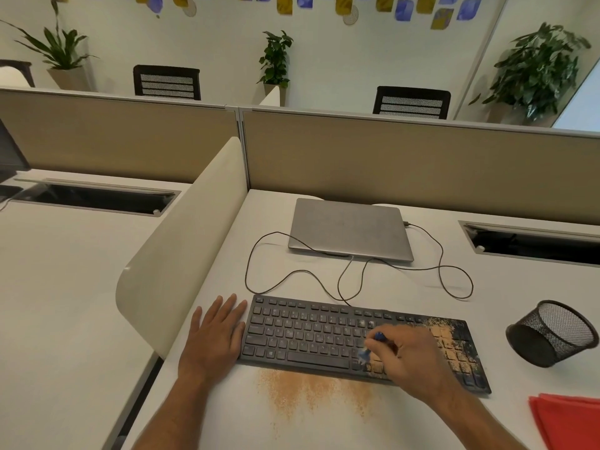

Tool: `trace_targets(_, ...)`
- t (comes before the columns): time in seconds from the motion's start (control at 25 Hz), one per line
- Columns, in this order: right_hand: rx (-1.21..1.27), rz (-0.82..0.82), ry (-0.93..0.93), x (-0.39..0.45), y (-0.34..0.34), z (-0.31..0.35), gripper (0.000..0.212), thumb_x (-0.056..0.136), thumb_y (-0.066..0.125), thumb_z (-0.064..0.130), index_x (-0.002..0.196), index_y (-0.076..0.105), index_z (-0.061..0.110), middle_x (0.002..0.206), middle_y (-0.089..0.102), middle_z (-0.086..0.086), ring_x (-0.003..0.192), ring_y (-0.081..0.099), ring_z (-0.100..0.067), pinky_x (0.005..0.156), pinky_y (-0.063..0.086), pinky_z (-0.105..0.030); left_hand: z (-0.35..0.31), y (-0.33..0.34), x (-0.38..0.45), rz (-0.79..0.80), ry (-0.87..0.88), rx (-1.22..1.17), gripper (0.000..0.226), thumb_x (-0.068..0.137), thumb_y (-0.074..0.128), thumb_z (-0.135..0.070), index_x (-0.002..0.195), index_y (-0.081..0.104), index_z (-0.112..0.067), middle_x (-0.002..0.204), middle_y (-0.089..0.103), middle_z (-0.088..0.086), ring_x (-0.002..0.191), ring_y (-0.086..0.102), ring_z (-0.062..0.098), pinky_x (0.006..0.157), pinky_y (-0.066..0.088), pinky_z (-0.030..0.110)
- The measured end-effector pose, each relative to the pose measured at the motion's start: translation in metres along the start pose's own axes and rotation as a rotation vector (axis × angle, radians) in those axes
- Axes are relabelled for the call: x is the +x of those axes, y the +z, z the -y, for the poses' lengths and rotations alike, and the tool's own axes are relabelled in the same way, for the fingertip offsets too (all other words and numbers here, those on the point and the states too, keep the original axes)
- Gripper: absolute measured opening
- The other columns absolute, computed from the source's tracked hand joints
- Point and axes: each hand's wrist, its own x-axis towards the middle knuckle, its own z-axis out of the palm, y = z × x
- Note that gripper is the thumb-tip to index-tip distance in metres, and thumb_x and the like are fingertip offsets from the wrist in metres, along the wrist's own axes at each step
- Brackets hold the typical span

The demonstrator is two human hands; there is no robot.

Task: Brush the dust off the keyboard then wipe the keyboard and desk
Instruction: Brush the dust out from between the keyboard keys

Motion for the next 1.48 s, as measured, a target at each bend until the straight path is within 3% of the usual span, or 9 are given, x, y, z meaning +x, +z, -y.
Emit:
trace_targets(0.2,-0.024,-0.065,0.044,-0.001,0.003,0.003,0.010,0.084,0.070,0.025,0.076,0.073,0.021,0.047,0.047,0.025,0.052,0.055,0.003,0.039,0.031,-0.007,0.000,0.001,0.000,0.003,0.002,-0.001,0.071,0.091,-0.003,-0.059,0.156,0.019,-0.043,0.164,0.006,-0.021,0.151,-0.008,0.001,0.124,-0.009,0.038)
trace_targets(0.36,-0.044,0.000,0.079,0.003,-0.001,0.003,0.013,0.084,0.069,0.032,0.073,0.072,0.025,0.046,0.050,0.020,0.055,0.056,0.002,0.045,0.037,-0.011,0.001,0.002,0.001,-0.002,0.006,-0.002,0.070,0.092,-0.002,-0.058,0.156,0.020,-0.042,0.164,0.008,-0.019,0.151,-0.007,0.001,0.124,-0.009,0.039)
trace_targets(0.56,0.129,-0.111,0.203,0.006,-0.001,0.000,0.011,0.084,0.068,0.030,0.074,0.071,0.031,0.055,0.063,0.013,0.050,0.059,-0.008,0.049,0.050,-0.029,0.001,0.001,0.000,-0.005,0.009,-0.002,0.071,0.091,-0.003,-0.058,0.157,0.020,-0.042,0.164,0.008,-0.019,0.151,-0.007,0.002,0.124,-0.009,0.039)
trace_targets(0.68,0.128,-0.010,0.230,0.003,-0.003,-0.004,0.016,0.084,0.069,0.028,0.069,0.070,0.030,0.051,0.061,0.009,0.045,0.053,-0.008,0.048,0.046,-0.028,0.001,0.002,0.000,-0.005,0.008,-0.004,0.071,0.091,-0.003,-0.058,0.156,0.020,-0.042,0.164,0.008,-0.020,0.151,-0.007,0.001,0.124,-0.010,0.038)
trace_targets(0.76,0.217,0.059,0.301,0.005,-0.009,-0.007,0.016,0.085,0.069,0.026,0.069,0.071,0.025,0.054,0.065,0.005,0.049,0.060,-0.013,0.053,0.053,-0.032,0.001,0.002,0.000,-0.019,0.009,-0.020,0.071,0.091,-0.001,-0.057,0.156,0.022,-0.041,0.164,0.010,-0.019,0.151,-0.006,0.001,0.124,-0.009,0.038)
trace_targets(0.92,0.371,-0.078,0.390,0.004,-0.009,-0.005,0.015,0.086,0.068,0.016,0.074,0.073,0.022,0.062,0.070,-0.002,0.060,0.067,-0.020,0.062,0.059,-0.041,0.001,0.001,0.001,-0.006,0.013,-0.008,0.072,0.090,-0.002,-0.057,0.157,0.021,-0.041,0.164,0.009,-0.019,0.151,-0.005,0.002,0.124,-0.009,0.038)
trace_targets(1.12,0.339,0.113,0.373,0.001,-0.011,-0.008,0.014,0.086,0.067,0.016,0.073,0.073,0.019,0.061,0.070,-0.001,0.058,0.068,-0.017,0.061,0.059,-0.038,0.001,0.001,0.000,-0.014,0.011,-0.020,0.071,0.091,-0.001,-0.057,0.156,0.022,-0.041,0.164,0.010,-0.019,0.151,-0.005,0.002,0.124,-0.009,0.039)
trace_targets(1.28,0.499,-0.011,0.467,0.001,-0.005,-0.006,0.008,0.086,0.066,0.010,0.082,0.072,0.012,0.067,0.072,-0.006,0.064,0.070,-0.022,0.065,0.060,-0.040,0.001,0.001,0.000,-0.008,0.012,-0.009,0.071,0.091,-0.002,-0.057,0.157,0.020,-0.041,0.164,0.008,-0.019,0.151,-0.006,0.002,0.124,-0.009,0.039)
trace_targets(1.48,0.481,0.060,0.496,0.001,-0.005,-0.013,0.009,0.086,0.067,0.010,0.078,0.072,0.010,0.064,0.071,-0.008,0.060,0.069,-0.022,0.058,0.059,-0.034,0.001,0.001,0.000,-0.007,0.008,-0.008,0.071,0.091,-0.002,-0.057,0.157,0.021,-0.041,0.164,0.009,-0.019,0.152,-0.005,0.003,0.124,-0.008,0.039)
